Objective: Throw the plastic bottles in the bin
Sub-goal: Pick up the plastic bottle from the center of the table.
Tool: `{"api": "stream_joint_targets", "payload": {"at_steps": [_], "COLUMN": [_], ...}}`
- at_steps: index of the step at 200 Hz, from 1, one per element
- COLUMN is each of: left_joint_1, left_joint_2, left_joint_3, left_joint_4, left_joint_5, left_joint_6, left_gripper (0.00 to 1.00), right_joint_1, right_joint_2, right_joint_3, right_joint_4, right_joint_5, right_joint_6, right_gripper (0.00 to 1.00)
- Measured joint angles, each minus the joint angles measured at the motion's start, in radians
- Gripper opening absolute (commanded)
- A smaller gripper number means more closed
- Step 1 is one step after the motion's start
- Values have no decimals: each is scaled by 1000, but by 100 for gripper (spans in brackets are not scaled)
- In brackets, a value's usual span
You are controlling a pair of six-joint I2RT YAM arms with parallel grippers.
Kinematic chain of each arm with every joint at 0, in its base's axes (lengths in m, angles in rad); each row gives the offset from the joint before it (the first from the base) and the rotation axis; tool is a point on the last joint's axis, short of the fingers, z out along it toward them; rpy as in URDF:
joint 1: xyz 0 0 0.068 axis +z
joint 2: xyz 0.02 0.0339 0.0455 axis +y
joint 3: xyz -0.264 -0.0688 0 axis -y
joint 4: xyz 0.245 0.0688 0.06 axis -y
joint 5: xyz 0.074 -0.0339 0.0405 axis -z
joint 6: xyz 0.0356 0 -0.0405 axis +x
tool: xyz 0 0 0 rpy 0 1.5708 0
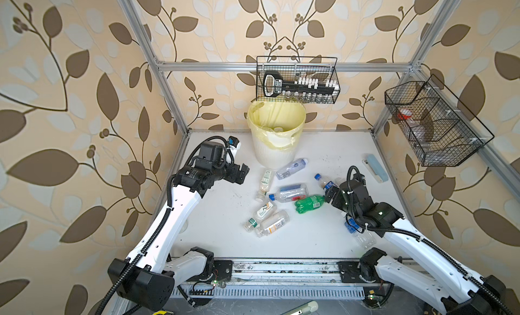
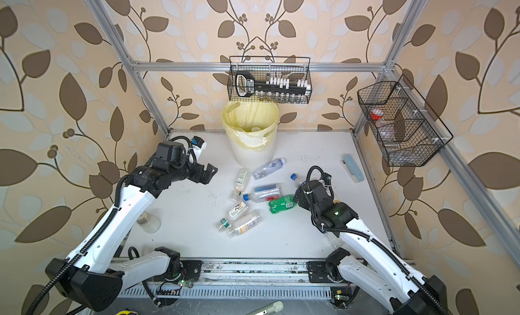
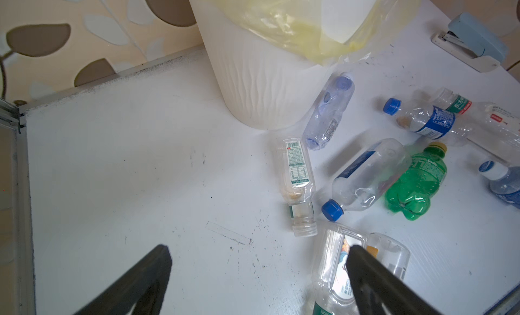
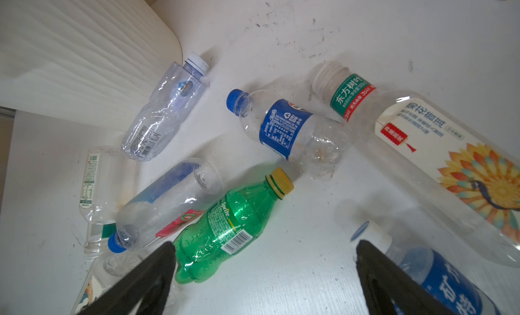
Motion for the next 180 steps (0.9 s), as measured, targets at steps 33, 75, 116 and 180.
{"api": "stream_joint_targets", "payload": {"at_steps": [33, 75, 116, 180], "left_joint_1": [0, 7, 28, 53], "left_joint_2": [-12, -33, -86, -95], "left_joint_3": [-67, -162, -245, -336], "left_joint_4": [2, 4, 23, 57], "left_joint_5": [-2, -3, 3, 33], "left_joint_6": [17, 38, 56, 95], "left_gripper": [99, 99, 99, 99], "right_joint_1": [-2, -1, 43, 123], "right_joint_2": [27, 34, 92, 212], "right_joint_3": [0, -24, -50, -60], "right_joint_4": [-19, -16, 61, 204], "right_joint_5": [7, 21, 4, -8], "right_joint_6": [25, 116, 186, 288], "right_gripper": [100, 100, 100, 100]}}
